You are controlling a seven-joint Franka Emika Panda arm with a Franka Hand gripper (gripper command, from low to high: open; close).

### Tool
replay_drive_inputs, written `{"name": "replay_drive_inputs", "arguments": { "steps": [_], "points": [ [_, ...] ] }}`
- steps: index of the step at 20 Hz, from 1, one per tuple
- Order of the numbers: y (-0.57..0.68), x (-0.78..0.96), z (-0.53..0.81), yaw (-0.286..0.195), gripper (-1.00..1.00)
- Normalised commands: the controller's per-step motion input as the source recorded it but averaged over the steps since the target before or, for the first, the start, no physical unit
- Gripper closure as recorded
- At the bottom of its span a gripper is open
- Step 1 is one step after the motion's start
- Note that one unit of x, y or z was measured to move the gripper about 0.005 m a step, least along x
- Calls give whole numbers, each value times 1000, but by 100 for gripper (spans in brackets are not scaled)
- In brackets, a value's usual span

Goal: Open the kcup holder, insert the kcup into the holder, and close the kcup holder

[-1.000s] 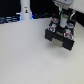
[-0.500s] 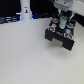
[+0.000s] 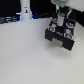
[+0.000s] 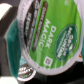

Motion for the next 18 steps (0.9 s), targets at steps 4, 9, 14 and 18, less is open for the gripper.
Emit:
{"name": "replay_drive_inputs", "arguments": {
  "steps": [4, 9, 14, 18],
  "points": [
    [-17, 71, 10, -4, 100],
    [42, 161, 60, -11, 100],
    [62, 166, 91, -5, 100],
    [95, 170, -7, 0, 100]
  ]
}}
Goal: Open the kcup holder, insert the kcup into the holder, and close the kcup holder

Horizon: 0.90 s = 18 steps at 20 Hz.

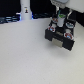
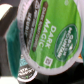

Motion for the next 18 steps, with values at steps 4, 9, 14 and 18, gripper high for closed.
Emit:
{"name": "replay_drive_inputs", "arguments": {
  "steps": [4, 9, 14, 18],
  "points": [
    [47, 119, -86, 0, 100],
    [34, 114, -155, 0, 100],
    [202, 166, -89, 10, 100],
    [157, 119, 0, 4, 100]
  ]
}}
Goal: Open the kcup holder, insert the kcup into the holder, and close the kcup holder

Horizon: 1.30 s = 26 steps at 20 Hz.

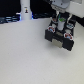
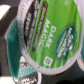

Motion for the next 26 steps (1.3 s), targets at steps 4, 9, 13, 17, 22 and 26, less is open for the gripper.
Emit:
{"name": "replay_drive_inputs", "arguments": {
  "steps": [4, 9, 13, 17, 22, 26],
  "points": [
    [36, 104, 23, -4, 100],
    [11, 50, 75, 0, 100],
    [28, 25, -173, 23, 100],
    [37, 20, -206, 29, 100],
    [95, 58, -147, 36, 100],
    [101, 83, 65, 55, -100]
  ]
}}
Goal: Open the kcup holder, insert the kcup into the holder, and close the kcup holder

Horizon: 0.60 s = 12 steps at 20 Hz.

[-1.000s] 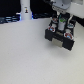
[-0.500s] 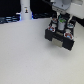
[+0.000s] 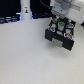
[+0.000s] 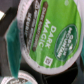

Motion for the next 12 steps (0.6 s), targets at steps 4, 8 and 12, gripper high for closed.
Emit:
{"name": "replay_drive_inputs", "arguments": {
  "steps": [4, 8, 12],
  "points": [
    [41, 114, 287, 68, -100],
    [9, 124, 417, 92, -100],
    [-95, 205, 544, 98, -100]
  ]
}}
